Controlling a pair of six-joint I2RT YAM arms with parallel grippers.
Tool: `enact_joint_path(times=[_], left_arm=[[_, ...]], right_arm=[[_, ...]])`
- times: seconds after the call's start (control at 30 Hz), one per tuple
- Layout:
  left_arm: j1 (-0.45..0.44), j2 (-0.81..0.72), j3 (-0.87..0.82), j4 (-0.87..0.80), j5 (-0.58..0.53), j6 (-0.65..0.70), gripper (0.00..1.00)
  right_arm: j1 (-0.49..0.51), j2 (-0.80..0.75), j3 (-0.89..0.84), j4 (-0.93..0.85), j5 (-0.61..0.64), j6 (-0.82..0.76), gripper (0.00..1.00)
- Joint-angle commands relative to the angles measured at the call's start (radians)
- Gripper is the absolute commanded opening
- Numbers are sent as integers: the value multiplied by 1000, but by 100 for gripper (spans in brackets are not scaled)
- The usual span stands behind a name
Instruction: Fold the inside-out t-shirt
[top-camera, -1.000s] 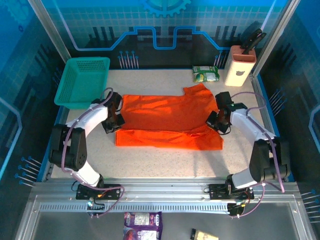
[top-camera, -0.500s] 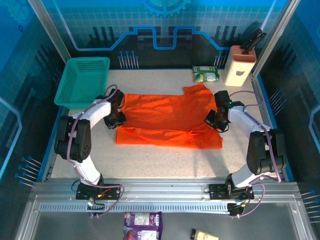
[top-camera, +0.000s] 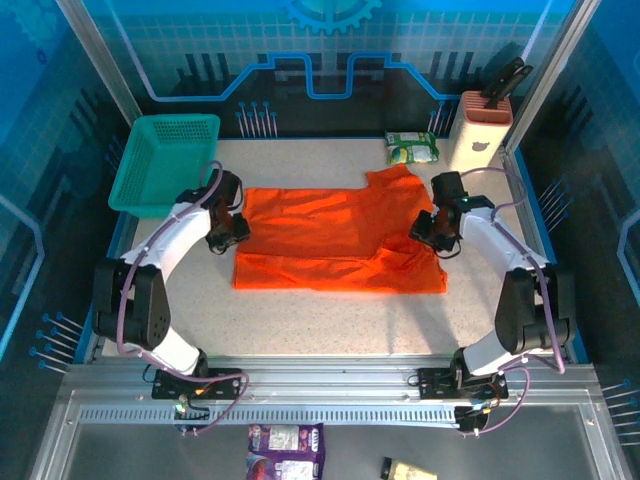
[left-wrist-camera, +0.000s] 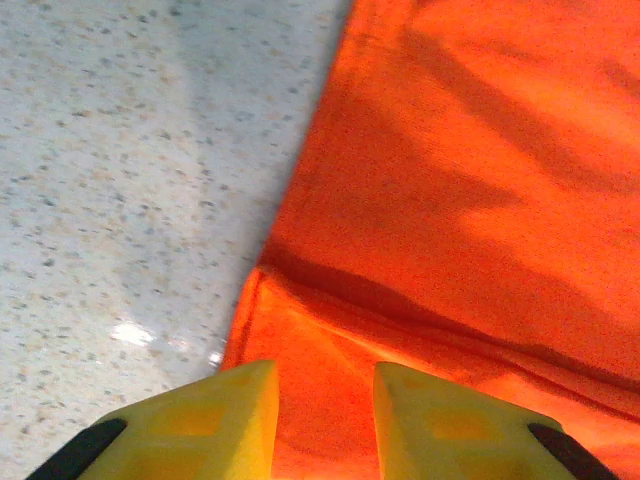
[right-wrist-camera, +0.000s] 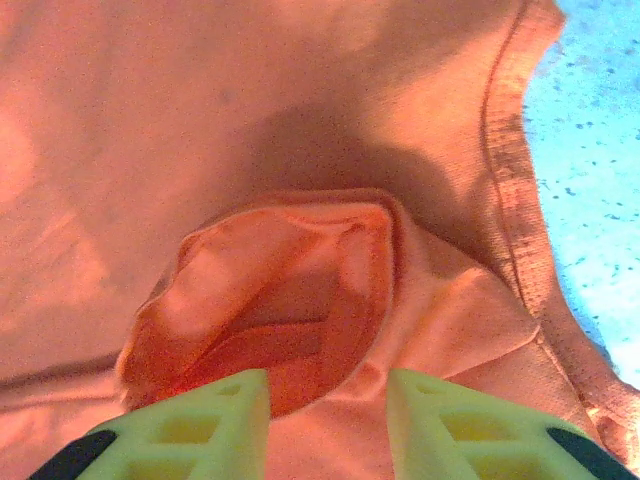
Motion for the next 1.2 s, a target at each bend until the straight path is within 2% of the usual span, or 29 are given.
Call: enact_joint_path(times=[0.0, 0.1, 0.27, 0.4, 0.53, 0.6, 0.9, 1.17], left_arm=[[-50, -27, -45, 7, 99, -20, 30], [-105, -25, -70, 60, 169, -39, 28], [-229, 35, -19, 104, 182, -87, 30], [-358, 146, 138, 123, 180, -100, 36], [-499, 316, 393, 87, 179, 36, 41], [-542, 389, 495, 74, 169, 120, 44], [-603, 690, 936, -100, 190, 304, 47], [-620, 849, 1140, -254, 231, 334, 48]], right_arm=[[10, -71, -43, -22, -116, -144, 38], [35, -99, -114, 36, -164, -183, 40], [46, -42, -90, 30, -67, -238, 37], [40, 43, -26, 17, 6, -308, 37], [27, 124, 34, -18, 75, -382, 36], [18, 154, 58, -28, 87, -406, 36], [5, 276, 152, -53, 117, -431, 35], [3, 340, 188, -47, 119, -436, 33]])
